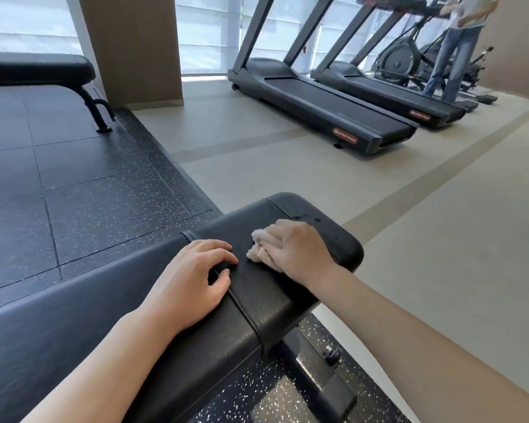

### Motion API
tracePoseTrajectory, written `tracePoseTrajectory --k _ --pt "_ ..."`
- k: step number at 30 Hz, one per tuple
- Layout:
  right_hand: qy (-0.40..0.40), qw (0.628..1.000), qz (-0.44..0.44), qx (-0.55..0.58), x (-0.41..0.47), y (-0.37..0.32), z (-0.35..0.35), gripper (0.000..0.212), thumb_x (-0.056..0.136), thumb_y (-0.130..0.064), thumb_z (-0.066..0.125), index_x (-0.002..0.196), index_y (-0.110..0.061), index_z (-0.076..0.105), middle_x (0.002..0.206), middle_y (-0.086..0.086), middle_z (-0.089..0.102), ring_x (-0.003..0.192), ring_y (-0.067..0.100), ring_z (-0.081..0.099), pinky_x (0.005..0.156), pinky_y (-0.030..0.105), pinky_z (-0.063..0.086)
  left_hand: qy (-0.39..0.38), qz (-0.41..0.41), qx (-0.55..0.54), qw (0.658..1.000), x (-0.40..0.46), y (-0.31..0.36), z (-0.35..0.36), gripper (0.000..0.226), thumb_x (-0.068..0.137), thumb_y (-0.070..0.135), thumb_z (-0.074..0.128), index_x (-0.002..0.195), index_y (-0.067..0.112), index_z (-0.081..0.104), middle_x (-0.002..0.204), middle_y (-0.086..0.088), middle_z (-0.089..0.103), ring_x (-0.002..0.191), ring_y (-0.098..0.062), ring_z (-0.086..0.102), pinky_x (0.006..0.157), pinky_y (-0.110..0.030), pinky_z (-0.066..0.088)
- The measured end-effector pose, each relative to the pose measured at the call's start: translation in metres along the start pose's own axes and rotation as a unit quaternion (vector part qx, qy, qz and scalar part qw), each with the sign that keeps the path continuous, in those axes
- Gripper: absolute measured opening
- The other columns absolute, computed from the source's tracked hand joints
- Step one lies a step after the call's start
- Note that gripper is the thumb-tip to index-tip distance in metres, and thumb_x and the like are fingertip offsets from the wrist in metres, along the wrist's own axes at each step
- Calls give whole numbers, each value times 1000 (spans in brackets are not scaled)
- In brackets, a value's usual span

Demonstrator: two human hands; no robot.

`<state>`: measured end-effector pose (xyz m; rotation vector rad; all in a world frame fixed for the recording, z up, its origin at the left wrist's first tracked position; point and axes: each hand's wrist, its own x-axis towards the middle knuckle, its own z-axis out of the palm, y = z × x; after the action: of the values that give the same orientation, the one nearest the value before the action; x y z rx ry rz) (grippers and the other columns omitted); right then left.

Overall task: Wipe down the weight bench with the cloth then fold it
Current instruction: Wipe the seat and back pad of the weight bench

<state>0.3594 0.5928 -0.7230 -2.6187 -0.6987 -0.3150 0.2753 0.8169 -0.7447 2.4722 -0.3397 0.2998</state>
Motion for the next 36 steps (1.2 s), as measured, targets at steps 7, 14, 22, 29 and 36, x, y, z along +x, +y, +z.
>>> tracePoseTrajectory --k 7,14,22,29,36 --pt "-77 996 -36 40 -85 17 -49 14 95 -41 62 105 -37 72 80 -14 50 75 4 54 68 20 43 -31 21 12 999 20 36 2 20 94 25 63 108 35 73 120 26 62 114 -1 52 95 -10 37" --pt "16 995 94 28 -85 87 -82 25 90 -51 61 106 -38 75 88 -13 67 82 8 63 77 36 52 -51 57 15 997 73 75 33 24 98 31 56 117 36 69 128 23 60 119 -5 50 101 -27 43" --pt "21 992 119 29 -43 117 -47 30 87 -53 57 106 -37 76 89 -11 71 84 13 65 78 37 53 -11 59 15 998 61 41 52 27 88 30 56 108 33 75 122 17 65 117 -13 57 102 -37 49" --pt "4 998 60 -14 50 104 -14 21 93 -44 64 99 -30 79 80 -6 62 79 21 62 72 35 48 2 -1 28 1000 83 33 51 34 85 40 51 111 35 74 126 14 64 119 -17 56 104 -44 47" --pt "16 996 63 -59 139 87 28 35 97 -42 60 81 -12 71 81 4 62 84 30 61 67 31 32 3 -34 31 999 88 24 46 34 85 40 50 109 34 74 121 16 65 116 -14 55 104 -40 47"
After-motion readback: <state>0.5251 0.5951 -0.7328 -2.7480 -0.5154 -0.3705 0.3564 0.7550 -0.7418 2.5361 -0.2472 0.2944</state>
